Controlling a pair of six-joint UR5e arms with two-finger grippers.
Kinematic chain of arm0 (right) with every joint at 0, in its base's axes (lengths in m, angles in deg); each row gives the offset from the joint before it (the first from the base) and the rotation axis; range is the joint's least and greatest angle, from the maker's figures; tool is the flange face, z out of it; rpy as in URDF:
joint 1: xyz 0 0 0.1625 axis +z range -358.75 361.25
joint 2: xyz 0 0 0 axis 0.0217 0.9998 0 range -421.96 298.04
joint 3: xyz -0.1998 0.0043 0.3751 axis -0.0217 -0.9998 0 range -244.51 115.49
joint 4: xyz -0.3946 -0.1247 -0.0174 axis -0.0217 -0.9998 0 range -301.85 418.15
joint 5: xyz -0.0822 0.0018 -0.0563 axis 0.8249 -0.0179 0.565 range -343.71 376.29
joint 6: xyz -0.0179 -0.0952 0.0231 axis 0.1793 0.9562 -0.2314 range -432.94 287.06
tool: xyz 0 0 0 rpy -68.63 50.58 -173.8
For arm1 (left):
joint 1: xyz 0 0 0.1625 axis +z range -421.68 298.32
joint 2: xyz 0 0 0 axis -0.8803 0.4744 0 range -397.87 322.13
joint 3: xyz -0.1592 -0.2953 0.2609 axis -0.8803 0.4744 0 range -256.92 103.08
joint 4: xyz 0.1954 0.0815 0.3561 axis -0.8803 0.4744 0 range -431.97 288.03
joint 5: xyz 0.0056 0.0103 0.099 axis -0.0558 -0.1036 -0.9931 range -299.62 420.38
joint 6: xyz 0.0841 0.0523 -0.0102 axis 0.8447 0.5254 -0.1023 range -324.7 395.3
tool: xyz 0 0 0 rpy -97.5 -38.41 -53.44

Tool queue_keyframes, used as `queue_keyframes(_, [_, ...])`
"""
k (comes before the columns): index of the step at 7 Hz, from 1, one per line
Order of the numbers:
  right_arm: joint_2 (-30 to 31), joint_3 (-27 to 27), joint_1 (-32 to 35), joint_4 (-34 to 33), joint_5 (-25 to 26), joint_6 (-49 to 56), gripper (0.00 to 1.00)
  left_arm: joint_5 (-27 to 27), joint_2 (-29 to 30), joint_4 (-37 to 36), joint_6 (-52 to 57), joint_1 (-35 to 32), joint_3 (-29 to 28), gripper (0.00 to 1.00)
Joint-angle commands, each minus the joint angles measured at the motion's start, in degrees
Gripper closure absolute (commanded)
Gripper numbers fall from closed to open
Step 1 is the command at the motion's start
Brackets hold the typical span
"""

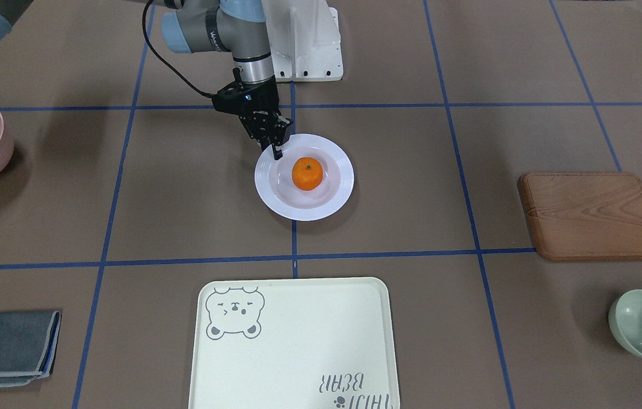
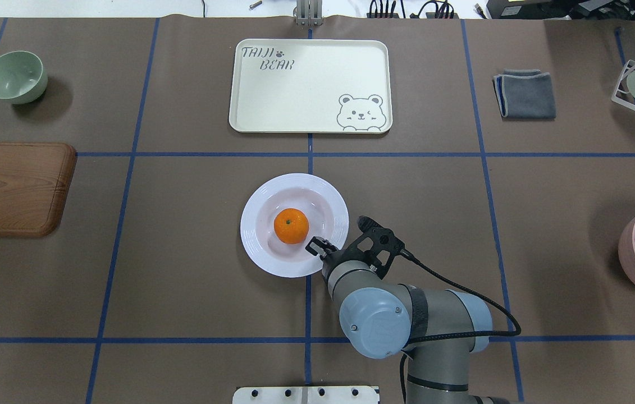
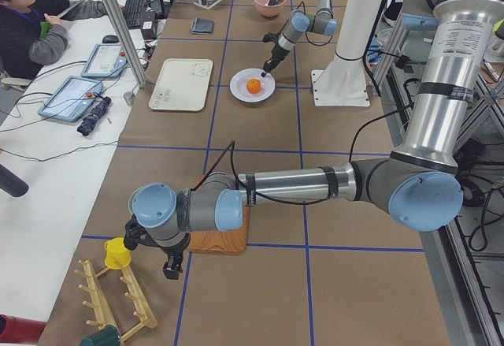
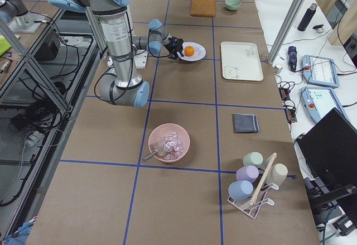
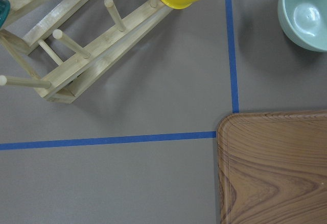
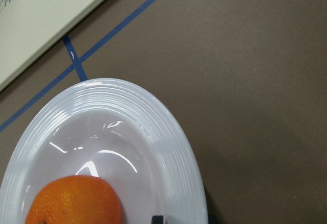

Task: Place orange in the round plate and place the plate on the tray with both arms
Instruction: 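Grip the plate rim with the right gripper and lift the plate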

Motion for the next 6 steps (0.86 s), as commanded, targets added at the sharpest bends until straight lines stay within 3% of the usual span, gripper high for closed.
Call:
queue_keyframes(1, [0.4,3.8,0.4,0.1,0.5,-0.7,1.00,0.0,0.1,-0.1,-0.1,0.0,0.0,0.02])
queue_keyframes(4, [3.9,4.0,0.5,9.9,2.7,-1.7,1.00,0.1,0.3,-0.1,-0.1,0.0,0.5,0.02])
queue_keyframes(6, [3.8,4.1,0.5,10.2,3.5,-2.6,1.00,0.0,0.2,0.0,-0.1,0.0,0.5,0.02])
